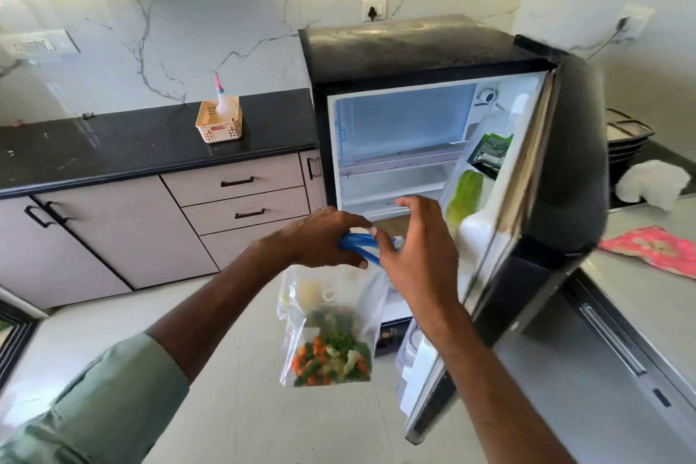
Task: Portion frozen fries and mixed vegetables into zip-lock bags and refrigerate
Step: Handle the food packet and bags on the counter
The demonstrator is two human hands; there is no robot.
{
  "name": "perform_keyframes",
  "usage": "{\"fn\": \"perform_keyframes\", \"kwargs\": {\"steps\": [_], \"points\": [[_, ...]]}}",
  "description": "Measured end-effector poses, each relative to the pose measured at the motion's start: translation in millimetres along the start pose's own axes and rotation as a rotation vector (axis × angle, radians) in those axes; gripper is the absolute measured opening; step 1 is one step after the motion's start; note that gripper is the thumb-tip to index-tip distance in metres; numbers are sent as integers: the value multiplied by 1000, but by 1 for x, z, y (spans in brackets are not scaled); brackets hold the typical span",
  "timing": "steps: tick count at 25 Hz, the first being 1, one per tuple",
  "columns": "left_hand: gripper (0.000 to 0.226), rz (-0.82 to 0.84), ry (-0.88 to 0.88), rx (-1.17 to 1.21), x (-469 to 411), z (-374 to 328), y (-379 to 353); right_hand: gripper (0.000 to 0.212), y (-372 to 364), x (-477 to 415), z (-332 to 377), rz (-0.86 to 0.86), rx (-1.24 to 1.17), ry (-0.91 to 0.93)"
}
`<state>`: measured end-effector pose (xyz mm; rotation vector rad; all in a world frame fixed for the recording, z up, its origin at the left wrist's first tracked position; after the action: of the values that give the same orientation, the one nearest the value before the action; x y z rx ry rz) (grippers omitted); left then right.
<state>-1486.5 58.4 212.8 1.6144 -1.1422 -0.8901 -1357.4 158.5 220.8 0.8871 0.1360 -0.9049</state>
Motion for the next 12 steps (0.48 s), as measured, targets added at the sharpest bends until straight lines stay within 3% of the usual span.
{"fn": "perform_keyframes", "kwargs": {"steps": [5,8,12], "points": [[68,-60,57,-29,6,26,-8,69,4,11,-1,-37,337,-44],[69,-78,103,-7,6,44,-4,60,-34,2,-5,33,82,-8],[74,-93,145,-3,3,65,-7,43,-102,-52,-33,139,-370,-251]]}}
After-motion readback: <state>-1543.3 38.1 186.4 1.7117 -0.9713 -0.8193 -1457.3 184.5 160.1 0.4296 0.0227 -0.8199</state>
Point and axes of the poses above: each hand's wrist, its own x-axis away from the middle knuckle, its own y-axis out of the back of the hand, z = x × y, the point moved 6 cm from there along -x, towards the middle knuckle, and after that the axes turned 3 degrees about -y, right-handed, at the moved point
